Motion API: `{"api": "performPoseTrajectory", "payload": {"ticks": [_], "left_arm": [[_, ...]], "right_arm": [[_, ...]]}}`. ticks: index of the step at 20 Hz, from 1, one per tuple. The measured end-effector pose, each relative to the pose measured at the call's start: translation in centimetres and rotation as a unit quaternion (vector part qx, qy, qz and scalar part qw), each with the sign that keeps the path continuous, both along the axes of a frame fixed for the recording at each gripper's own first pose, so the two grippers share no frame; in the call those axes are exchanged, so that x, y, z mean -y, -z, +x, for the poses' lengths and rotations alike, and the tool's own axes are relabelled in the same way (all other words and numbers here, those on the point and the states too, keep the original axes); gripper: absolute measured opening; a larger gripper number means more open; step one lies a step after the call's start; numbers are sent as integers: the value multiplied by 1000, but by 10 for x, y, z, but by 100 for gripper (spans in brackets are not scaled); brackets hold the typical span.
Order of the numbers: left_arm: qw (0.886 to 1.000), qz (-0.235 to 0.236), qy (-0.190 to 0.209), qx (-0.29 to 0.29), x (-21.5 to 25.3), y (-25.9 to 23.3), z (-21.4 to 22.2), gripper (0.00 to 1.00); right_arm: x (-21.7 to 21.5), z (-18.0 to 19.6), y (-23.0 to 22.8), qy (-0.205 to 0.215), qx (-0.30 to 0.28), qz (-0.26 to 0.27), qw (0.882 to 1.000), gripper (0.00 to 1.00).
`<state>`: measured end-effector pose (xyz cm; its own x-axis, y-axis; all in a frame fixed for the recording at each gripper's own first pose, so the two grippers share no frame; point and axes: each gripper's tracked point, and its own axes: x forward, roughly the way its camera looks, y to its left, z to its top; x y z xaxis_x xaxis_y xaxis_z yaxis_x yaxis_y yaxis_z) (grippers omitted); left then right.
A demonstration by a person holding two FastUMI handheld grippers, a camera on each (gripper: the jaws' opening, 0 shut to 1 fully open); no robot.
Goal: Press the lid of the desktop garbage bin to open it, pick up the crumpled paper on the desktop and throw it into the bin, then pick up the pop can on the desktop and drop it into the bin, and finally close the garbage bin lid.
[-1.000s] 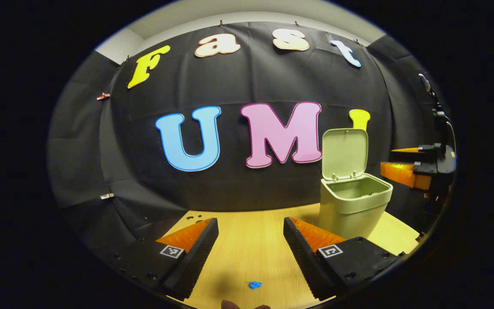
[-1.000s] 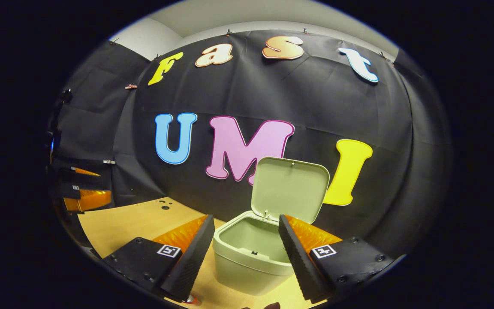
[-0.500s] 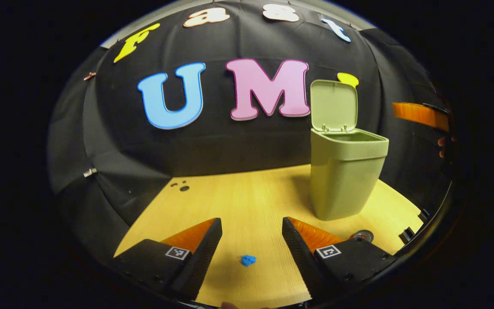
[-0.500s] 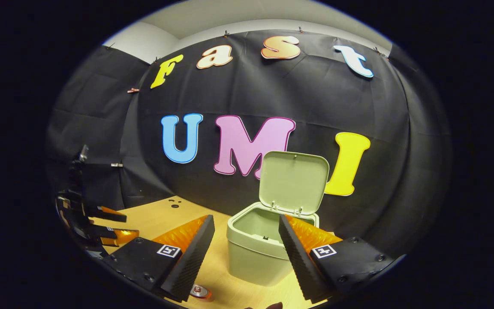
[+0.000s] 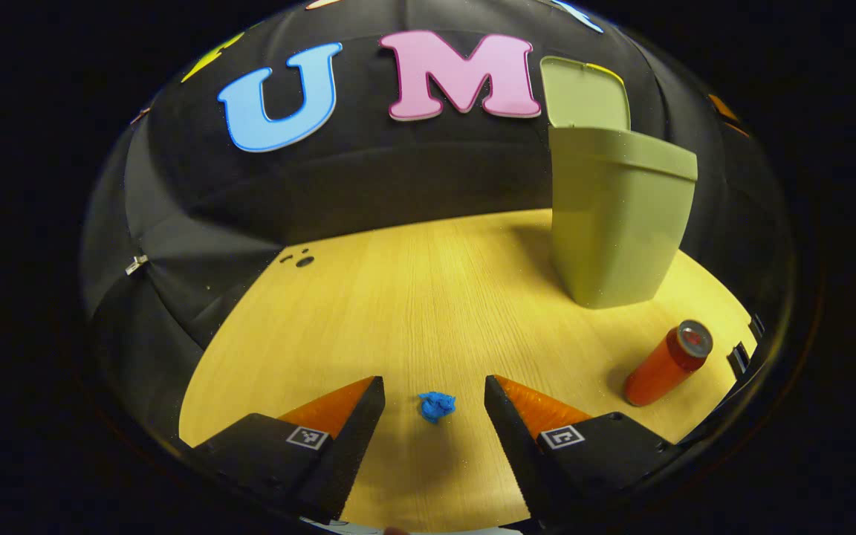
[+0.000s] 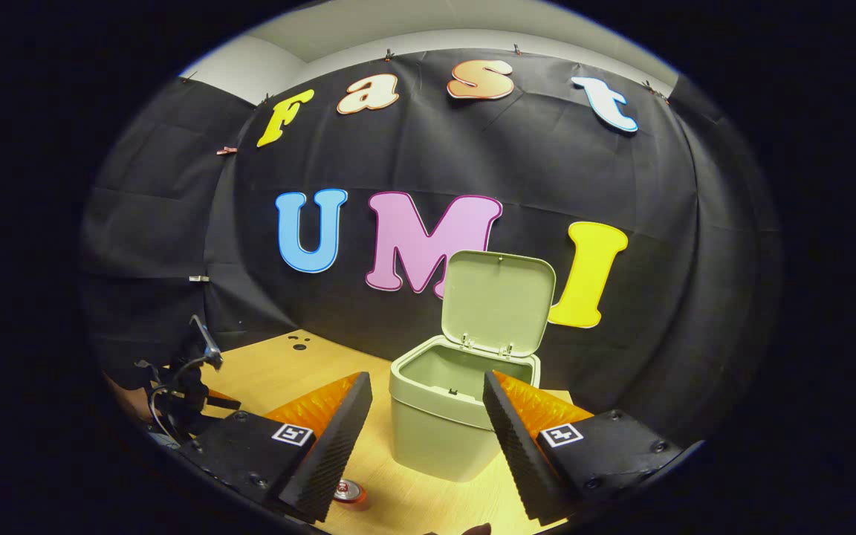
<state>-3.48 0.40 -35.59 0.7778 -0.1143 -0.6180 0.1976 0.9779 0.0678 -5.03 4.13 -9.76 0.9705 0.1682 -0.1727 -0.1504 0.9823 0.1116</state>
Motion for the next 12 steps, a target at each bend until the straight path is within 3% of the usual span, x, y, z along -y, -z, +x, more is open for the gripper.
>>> {"api": "performPoseTrajectory", "payload": {"ticks": [3, 12], "left_arm": [[999, -5, 1, -39, -1, 28, 4, 82], [996, -1, -2, -93, -4, 65, 19, 80]], "right_arm": [[-1, -1, 0, 0, -4, 2, 1000, 95], [-8, -10, 3, -5, -15, 2, 1000, 95]]}}
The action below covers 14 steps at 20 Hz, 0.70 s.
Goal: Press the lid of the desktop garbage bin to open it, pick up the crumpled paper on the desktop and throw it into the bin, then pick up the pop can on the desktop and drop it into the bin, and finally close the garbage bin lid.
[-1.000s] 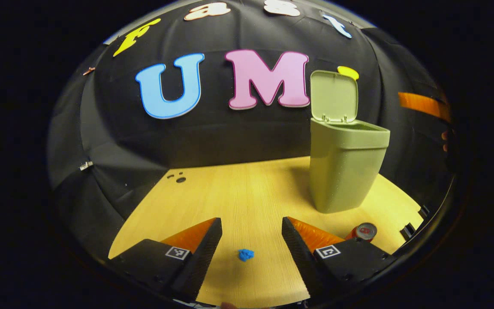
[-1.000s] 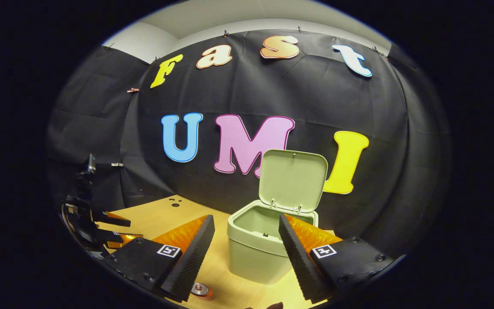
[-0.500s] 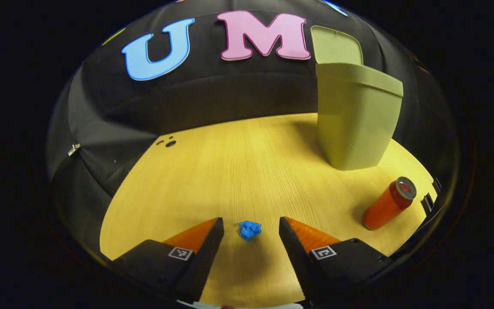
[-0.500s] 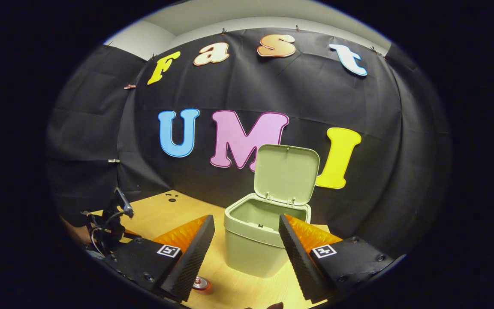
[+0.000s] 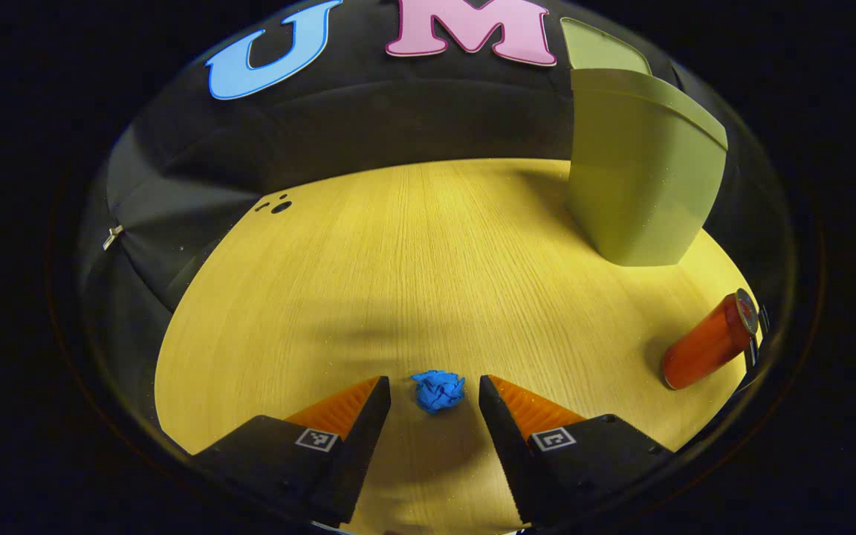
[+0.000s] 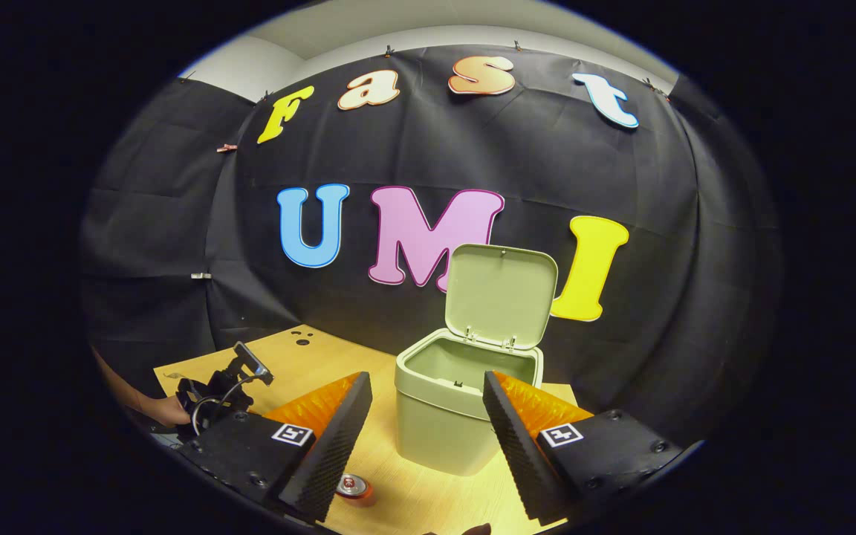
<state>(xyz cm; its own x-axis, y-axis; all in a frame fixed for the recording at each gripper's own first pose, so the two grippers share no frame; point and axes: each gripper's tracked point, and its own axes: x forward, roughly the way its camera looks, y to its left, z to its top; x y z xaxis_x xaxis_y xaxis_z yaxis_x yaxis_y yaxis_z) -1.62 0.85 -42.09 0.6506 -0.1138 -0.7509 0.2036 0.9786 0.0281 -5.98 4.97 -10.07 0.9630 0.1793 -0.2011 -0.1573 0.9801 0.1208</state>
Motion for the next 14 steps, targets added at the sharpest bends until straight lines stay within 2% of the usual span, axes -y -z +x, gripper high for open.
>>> {"api": "performPoseTrajectory", "payload": {"ticks": [4, 8, 10, 13, 14], "left_arm": [[1000, -4, 18, -19, 5, 13, 5, 68], [999, 12, 29, -21, 9, 13, 5, 44], [999, 9, 34, -17, 7, 13, 7, 41], [999, 6, 31, -3, 6, 2, 10, 45], [1000, 2, 31, 4, 7, -3, 12, 41]], "right_arm": [[-2, -5, 1, -1, -4, -3, 1000, 95], [2, -10, 4, 4, -9, -6, 1000, 95], [4, -11, 6, 7, -12, -4, 1000, 95], [3, -11, 10, 7, -16, 0, 1000, 95], [3, -10, 11, 6, -17, 1, 1000, 95]]}}
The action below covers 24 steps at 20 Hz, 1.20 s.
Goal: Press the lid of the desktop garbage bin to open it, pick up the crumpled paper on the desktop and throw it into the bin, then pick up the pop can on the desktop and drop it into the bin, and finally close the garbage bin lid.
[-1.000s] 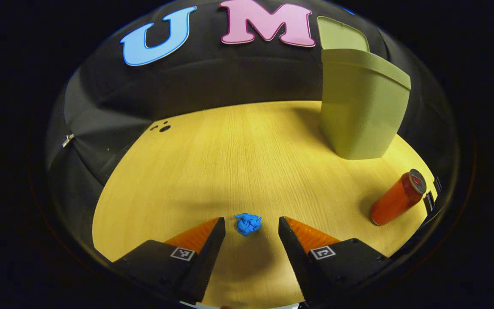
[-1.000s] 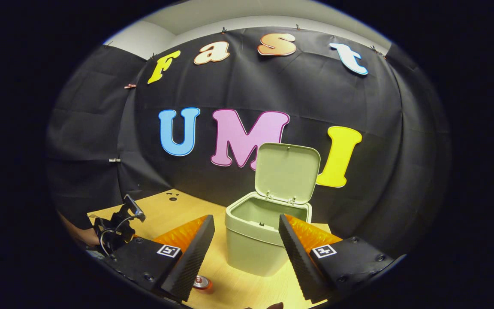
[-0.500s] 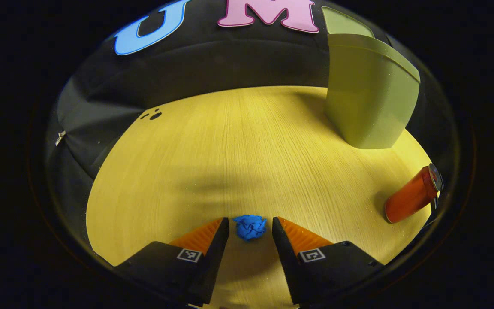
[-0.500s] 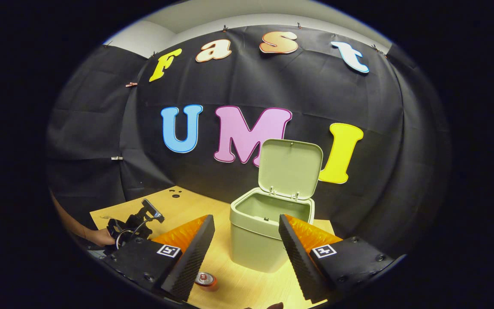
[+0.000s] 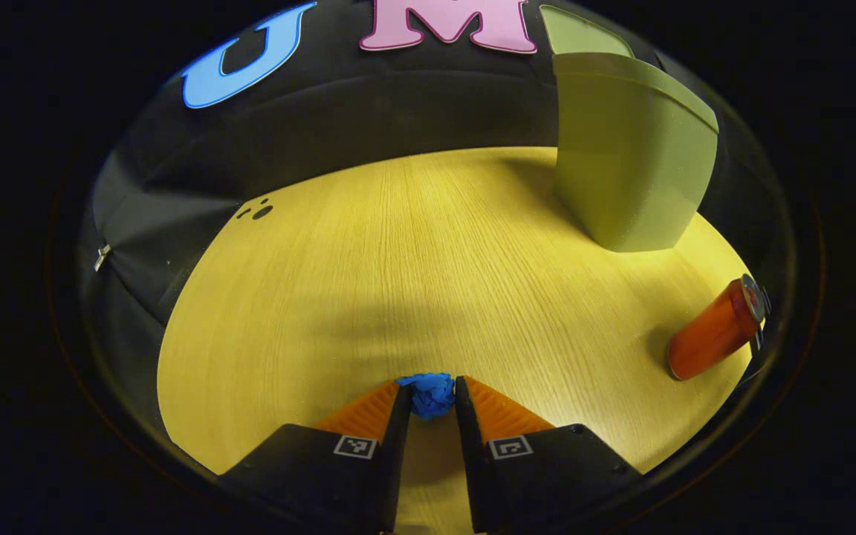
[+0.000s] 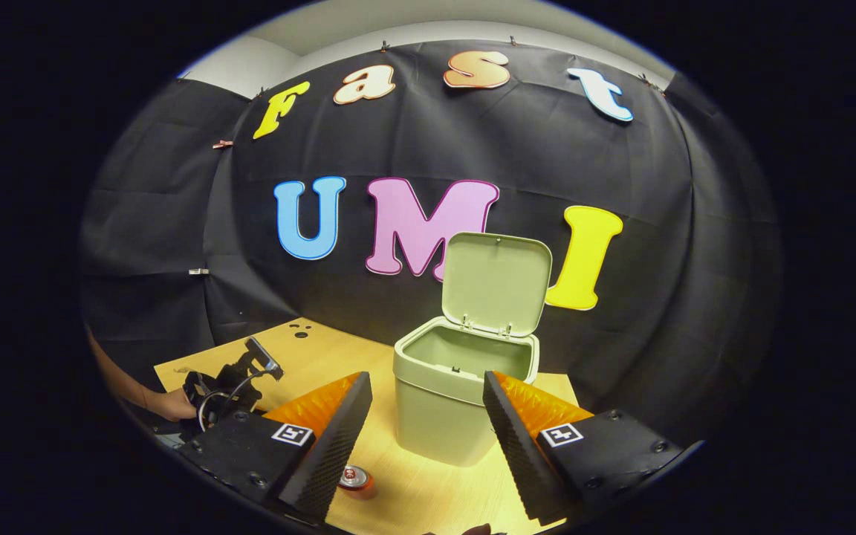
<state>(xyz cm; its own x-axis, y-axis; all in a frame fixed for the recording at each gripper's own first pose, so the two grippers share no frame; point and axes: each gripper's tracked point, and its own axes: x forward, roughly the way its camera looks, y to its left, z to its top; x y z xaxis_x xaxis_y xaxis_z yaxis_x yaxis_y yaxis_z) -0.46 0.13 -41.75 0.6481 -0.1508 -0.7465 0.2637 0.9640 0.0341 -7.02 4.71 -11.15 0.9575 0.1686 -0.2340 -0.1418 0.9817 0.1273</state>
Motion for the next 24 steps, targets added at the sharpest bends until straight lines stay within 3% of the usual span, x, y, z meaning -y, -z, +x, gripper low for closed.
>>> {"api": "performPoseTrajectory", "payload": {"ticks": [1, 9, 12, 16, 17, 20, 24], "left_arm": [[1000, -5, 1, 8, 1, -7, 2, 45], [994, -49, 6, 92, 8, -97, 11, 45], [989, -65, 20, 135, 19, -141, 21, 36], [974, -101, 37, 200, 45, -215, 37, 36], [969, -111, 43, 216, 54, -234, 42, 40], [952, -145, 65, 260, 84, -288, 54, 40], [933, -179, 93, 297, 122, -333, 70, 40]], "right_arm": [[0, 0, 1, -1, 0, 0, 1000, 95], [-11, 1, 6, -18, -3, -3, 1000, 95], [-15, 0, 9, -23, -5, 0, 1000, 95], [-17, -2, 11, -25, -8, 3, 1000, 95], [-17, -3, 12, -25, -8, 4, 1000, 95], [-17, -5, 13, -24, -10, 5, 1000, 95], [-17, -7, 14, -21, -12, 3, 1000, 95]]}}
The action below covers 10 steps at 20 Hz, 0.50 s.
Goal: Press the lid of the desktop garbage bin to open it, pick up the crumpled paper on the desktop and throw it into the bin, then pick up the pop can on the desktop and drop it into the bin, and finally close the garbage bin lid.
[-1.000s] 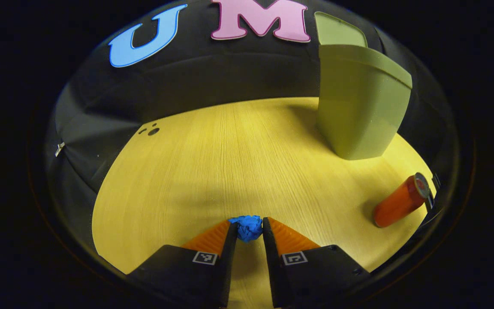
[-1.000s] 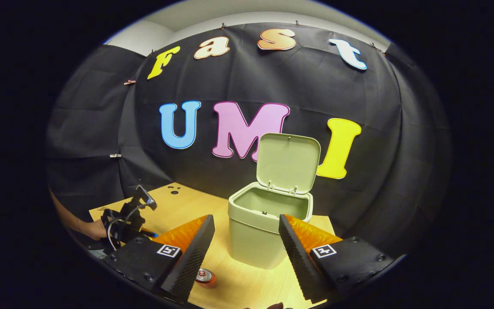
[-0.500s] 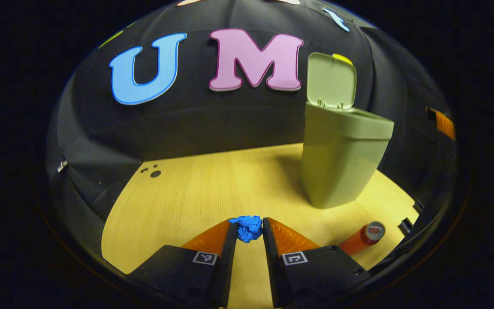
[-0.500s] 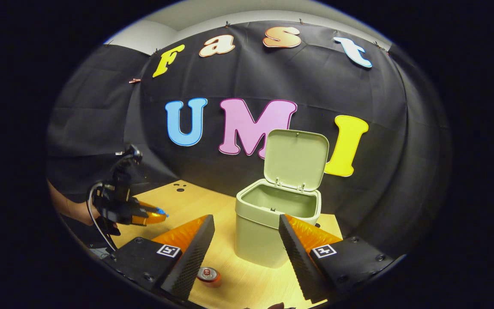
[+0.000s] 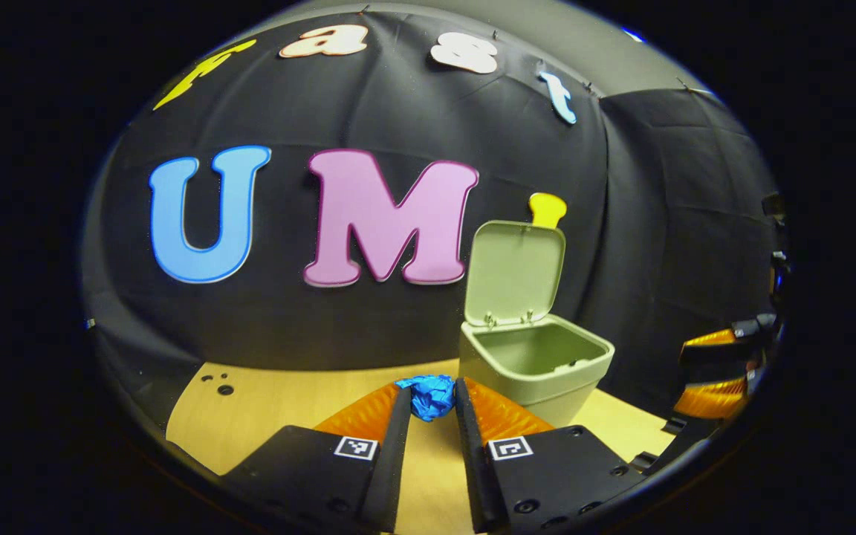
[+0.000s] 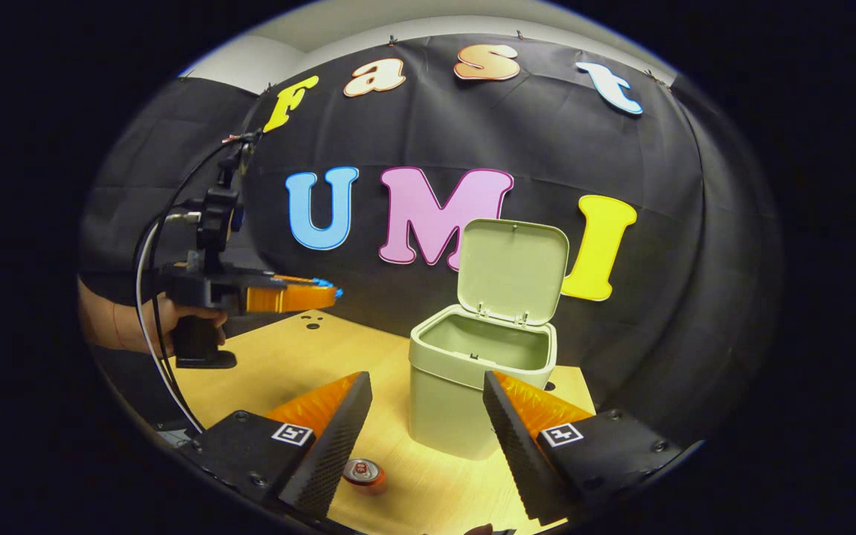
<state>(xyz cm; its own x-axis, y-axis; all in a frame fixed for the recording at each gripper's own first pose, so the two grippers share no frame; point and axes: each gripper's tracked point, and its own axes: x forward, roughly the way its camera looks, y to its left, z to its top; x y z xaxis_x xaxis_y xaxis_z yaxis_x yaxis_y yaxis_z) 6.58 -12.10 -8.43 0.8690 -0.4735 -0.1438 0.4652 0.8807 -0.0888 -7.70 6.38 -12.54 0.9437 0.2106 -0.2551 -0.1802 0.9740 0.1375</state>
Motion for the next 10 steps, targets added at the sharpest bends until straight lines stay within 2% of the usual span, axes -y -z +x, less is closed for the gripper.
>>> {"api": "performPoseTrajectory", "payload": {"ticks": [10], "left_arm": [[998, 7, 67, 8, 88, -3, 31, 40]], "right_arm": [[6, -3, 1, 14, -4, -1, 1000, 95]]}}
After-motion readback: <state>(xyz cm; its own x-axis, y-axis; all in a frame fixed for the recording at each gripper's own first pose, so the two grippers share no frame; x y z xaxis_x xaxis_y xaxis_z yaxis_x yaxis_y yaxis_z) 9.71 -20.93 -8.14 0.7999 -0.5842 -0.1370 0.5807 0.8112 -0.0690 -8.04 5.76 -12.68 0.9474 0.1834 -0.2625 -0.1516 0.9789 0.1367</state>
